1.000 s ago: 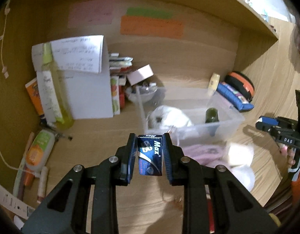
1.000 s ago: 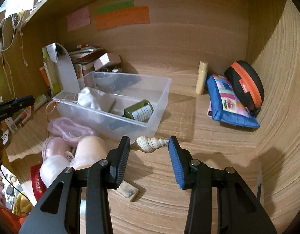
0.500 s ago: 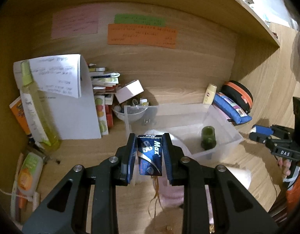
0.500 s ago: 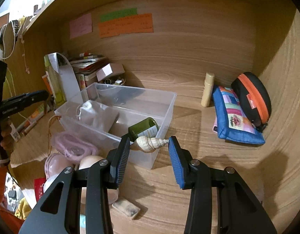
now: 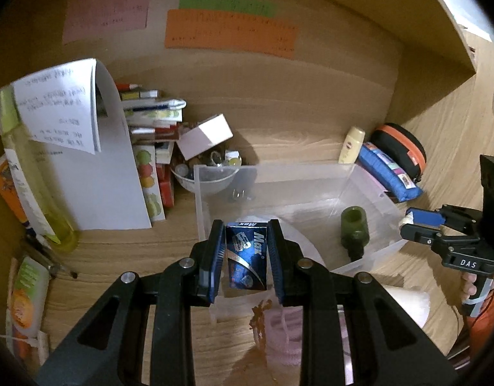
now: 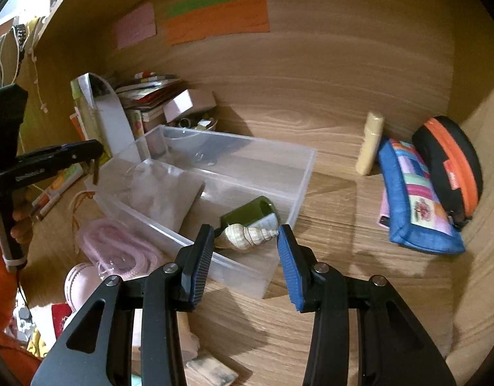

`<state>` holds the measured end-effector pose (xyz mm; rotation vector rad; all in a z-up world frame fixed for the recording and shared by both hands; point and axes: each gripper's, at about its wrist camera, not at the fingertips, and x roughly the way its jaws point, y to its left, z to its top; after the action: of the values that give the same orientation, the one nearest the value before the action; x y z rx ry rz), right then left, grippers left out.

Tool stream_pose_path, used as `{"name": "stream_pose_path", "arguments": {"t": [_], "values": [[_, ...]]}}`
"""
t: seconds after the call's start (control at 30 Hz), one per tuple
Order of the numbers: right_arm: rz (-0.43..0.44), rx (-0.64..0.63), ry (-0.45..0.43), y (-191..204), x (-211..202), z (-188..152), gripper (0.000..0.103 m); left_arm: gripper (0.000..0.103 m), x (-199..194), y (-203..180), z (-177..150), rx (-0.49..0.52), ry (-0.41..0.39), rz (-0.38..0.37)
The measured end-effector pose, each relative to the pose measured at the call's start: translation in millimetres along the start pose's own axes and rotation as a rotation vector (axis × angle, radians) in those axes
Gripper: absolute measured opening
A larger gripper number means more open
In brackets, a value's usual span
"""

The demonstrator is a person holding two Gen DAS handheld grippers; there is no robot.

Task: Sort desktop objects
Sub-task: 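Carry the blue card package into the clear box with the left gripper, then release the card package and move both grippers toward the red pouch and white container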

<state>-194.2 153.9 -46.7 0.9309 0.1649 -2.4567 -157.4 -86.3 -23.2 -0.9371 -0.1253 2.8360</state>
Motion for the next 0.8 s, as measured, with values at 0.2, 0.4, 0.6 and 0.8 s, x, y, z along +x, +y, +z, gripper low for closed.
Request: {"name": "stream_pose_path", "arguments": {"t": [0.2, 0.4, 0.6, 0.8], "values": [[0.008, -0.014, 0.018, 5.0, 11.2, 5.5, 0.037, 0.026, 13.7, -0.6, -2.7, 0.002, 0.029, -0.008], [0.005, -0.039, 0.028, 12.1, 18.4, 7.4, 0.038, 0.026, 21.7, -3.7, -6.4, 0.017, 0.063, -0.005], [-0.004, -0.059, 0.022, 18.6, 17.1, 7.2, 0.038, 0.026, 16.7, -7.0, -6.6, 0.026, 0.059, -0.005], [-0.012, -0.058, 0.003, 22.8, 8.0, 6.2, 0.052, 0.046, 0.6, -10.5, -3.9, 0.031, 0.02, -0.004]]}}
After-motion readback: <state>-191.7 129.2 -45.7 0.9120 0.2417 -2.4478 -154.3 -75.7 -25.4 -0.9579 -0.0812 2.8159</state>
